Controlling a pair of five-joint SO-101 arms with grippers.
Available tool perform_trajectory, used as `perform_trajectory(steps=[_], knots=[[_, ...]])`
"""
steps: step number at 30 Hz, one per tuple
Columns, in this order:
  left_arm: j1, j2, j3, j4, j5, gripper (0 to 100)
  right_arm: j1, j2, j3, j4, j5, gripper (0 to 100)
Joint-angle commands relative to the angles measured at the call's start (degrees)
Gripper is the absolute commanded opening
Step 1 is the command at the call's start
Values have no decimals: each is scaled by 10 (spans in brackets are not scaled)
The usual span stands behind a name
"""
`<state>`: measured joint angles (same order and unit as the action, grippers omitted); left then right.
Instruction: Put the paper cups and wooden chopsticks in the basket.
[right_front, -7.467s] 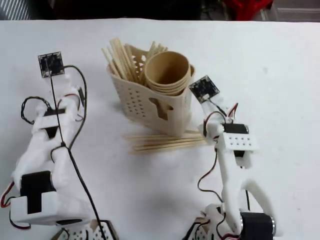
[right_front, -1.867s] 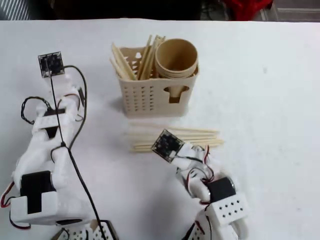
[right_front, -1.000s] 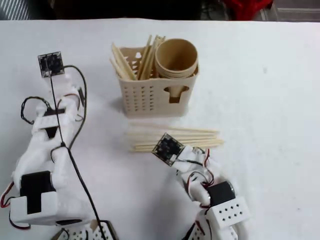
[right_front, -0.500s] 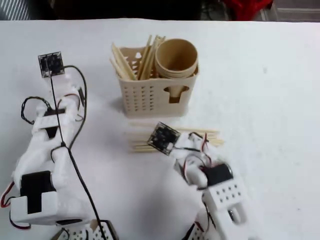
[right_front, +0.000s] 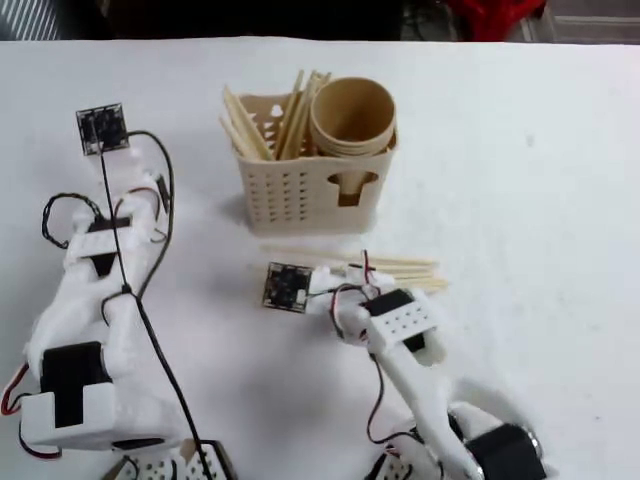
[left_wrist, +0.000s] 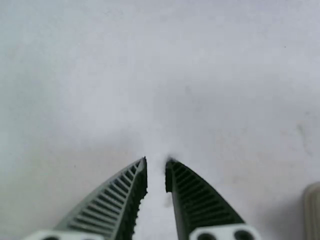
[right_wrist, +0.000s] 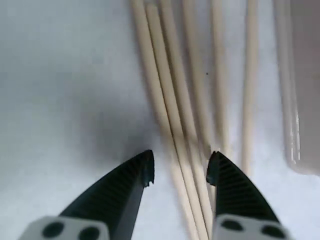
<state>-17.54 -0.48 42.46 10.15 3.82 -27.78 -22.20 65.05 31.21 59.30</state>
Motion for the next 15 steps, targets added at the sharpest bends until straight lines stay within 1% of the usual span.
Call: perform_trajectory(steps=[1,6,12,15], knots=[[7,-2,-30,-2,1,86,-6,39,-33,-65,-20,183],[7,-2,-30,-2,1,86,-1,76,-36,-87,-21,178],[7,-2,-30,-2,1,86,-1,81,-50,-67,-22,57],[7,-2,-29,-2,1,86,-1,81,-49,-63,-22,35]])
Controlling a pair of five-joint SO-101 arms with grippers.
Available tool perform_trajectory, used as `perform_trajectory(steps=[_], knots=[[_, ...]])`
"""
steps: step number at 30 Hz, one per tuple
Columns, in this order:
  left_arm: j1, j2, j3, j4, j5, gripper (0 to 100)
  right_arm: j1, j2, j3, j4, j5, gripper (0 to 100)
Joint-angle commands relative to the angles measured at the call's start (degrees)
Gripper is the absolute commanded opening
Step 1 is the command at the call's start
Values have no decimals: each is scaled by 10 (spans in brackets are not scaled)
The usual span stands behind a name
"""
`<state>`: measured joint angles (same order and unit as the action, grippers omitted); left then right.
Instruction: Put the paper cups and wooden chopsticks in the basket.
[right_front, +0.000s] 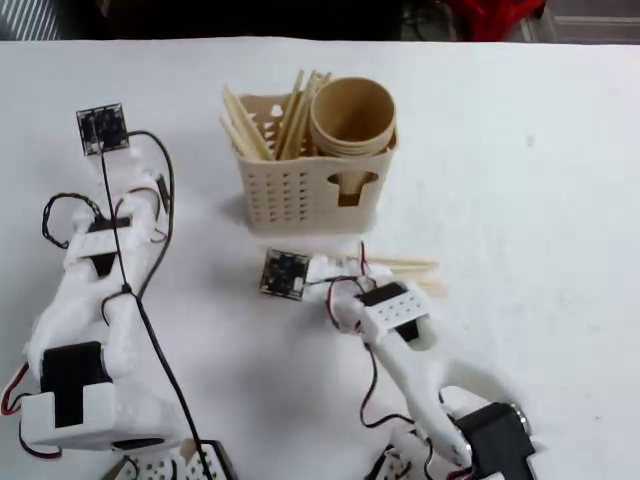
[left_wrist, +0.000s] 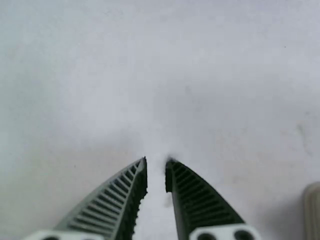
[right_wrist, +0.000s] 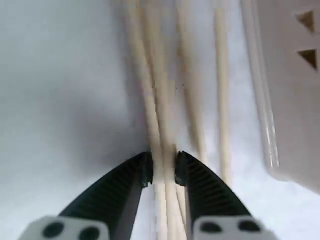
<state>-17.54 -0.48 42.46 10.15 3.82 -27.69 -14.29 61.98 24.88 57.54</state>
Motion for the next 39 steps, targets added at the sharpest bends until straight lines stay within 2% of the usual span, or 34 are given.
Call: perform_trajectory(steps=[1,13,19,25,32,39], knots=[[7,-2,-29,-2,1,86,-2,0,-18,6,-4,32],[7,-2,-30,-2,1,86,-3,-16,-20,47,0,29],[7,-2,-30,-2,1,86,-3,-149,-6,119,-5,16],[7,-2,-30,-2,1,86,-17,-285,54,131,-11,16],[7,-2,-30,-2,1,86,-16,-414,19,189,-116,15],[7,-2,-29,-2,1,86,-44,-475,-121,219,-218,15]])
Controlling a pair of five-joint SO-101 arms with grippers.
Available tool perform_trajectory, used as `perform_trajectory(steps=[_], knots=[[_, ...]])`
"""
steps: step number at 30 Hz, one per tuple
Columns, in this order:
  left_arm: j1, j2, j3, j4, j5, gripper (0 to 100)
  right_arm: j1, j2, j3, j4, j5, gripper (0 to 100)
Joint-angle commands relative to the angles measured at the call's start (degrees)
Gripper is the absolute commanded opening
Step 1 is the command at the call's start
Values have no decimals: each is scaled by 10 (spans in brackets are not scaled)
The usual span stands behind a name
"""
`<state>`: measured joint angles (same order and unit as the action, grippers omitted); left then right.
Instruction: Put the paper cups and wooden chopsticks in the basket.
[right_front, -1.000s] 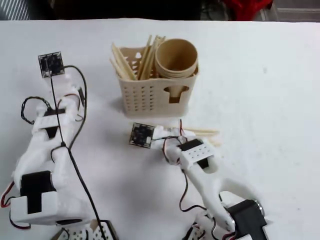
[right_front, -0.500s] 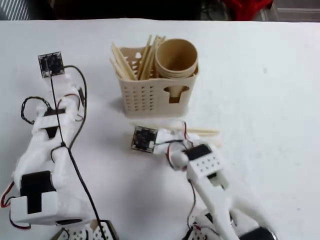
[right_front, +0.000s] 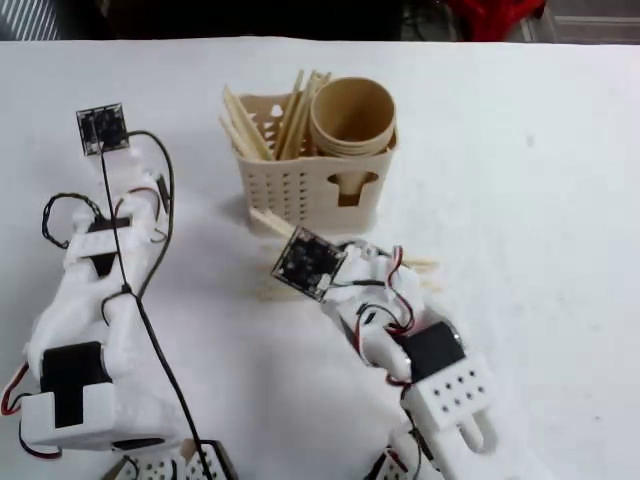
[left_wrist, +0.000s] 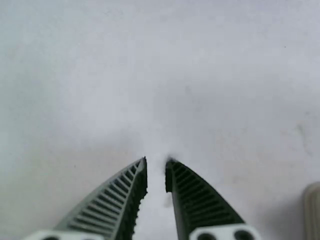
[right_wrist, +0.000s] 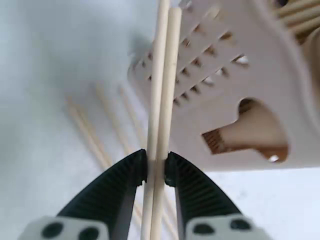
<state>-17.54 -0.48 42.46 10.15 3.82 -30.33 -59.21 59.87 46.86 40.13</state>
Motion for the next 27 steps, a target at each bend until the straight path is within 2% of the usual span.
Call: perform_trajectory(steps=[1,8,17,22,27], knots=[[7,-2,-29,-2,1,86,-20,-22,-122,-4,-60,15],[7,-2,-28,-2,1,86,-19,78,-280,-100,-188,16],[7,-2,-28,-2,1,86,-20,336,-550,-195,-318,17],[7,-2,-28,-2,1,86,-19,451,-698,-192,-360,17],[7,-2,-30,-2,1,86,-20,518,-771,-197,-362,17]])
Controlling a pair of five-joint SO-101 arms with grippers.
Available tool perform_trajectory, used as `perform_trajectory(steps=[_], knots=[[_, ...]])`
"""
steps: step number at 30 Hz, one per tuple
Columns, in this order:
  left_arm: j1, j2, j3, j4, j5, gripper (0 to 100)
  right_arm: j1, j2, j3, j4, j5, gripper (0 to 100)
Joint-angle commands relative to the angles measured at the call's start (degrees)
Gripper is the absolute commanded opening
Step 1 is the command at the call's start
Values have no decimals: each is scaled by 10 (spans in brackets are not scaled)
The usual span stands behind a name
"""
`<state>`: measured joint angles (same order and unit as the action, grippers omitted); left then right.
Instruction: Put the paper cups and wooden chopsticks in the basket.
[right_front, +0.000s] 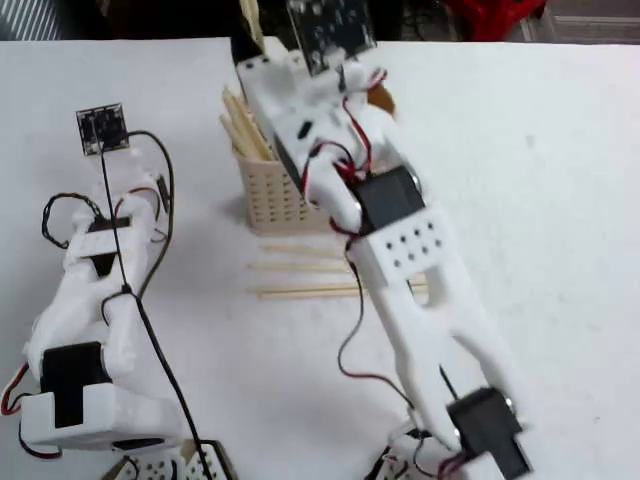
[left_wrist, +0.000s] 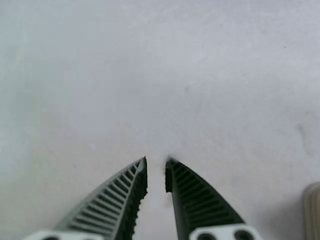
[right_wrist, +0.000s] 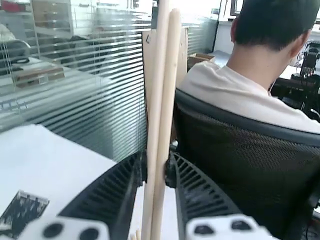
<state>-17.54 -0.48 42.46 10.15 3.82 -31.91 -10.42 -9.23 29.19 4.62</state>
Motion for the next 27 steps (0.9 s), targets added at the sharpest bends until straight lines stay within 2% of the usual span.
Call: perform_trajectory(steps=[1,8,17,27], knots=[[7,-2,-30,-2,1,86,-3,38,-83,-21,-7,17],[7,-2,-30,-2,1,86,1,69,-64,-48,-11,16],[7,-2,-30,-2,1,86,-4,12,144,-191,-5,16],[7,-2,-29,-2,1,86,9,-13,175,-165,30,19]])
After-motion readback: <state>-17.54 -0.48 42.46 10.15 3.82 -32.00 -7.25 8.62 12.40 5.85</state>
